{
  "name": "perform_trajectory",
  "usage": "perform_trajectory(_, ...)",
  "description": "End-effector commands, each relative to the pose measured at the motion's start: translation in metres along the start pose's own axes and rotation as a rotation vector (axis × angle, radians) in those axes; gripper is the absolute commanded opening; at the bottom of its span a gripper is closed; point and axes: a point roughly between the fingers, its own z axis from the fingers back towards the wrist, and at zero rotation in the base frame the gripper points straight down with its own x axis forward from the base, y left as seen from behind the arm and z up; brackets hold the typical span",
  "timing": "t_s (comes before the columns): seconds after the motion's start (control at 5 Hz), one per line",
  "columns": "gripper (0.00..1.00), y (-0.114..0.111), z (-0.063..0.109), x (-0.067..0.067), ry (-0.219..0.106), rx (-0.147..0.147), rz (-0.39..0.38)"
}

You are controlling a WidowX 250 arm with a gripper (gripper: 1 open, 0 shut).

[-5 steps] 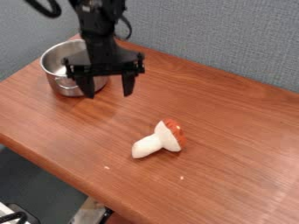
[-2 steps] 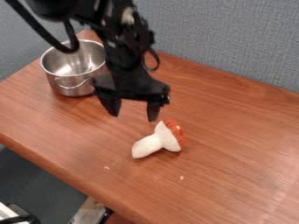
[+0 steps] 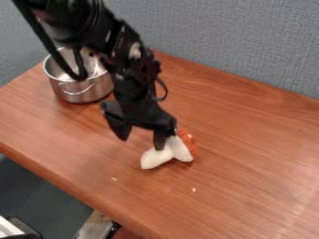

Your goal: Put the mushroom in the metal pot

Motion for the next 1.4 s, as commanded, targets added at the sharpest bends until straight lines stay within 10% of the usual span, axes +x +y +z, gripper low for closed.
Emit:
perform_trajectory(0.0, 1.00, -0.010, -0.006, -0.011, -0.023, -0.024, -0.060)
perform_trajectory(0.4, 1.00, -0.001, -0.020, -0.006, 0.033, -0.070, -0.064)
perform_trajectory(0.6, 0.00, 0.005, -0.022, -0.002, 0.056, -0.083, -0.068)
perform_trajectory(0.8, 0.00, 0.003, -0.022, 0.010, 0.063, -0.060, 0.012)
perform_trajectory(1.0, 1.00, 0.005, -0.013, 0.030, 0.056, -0.044, 0.099)
perform_trajectory(1.2, 0.00, 0.006, 0.009, 0.055, 0.011, -0.087, 0.079)
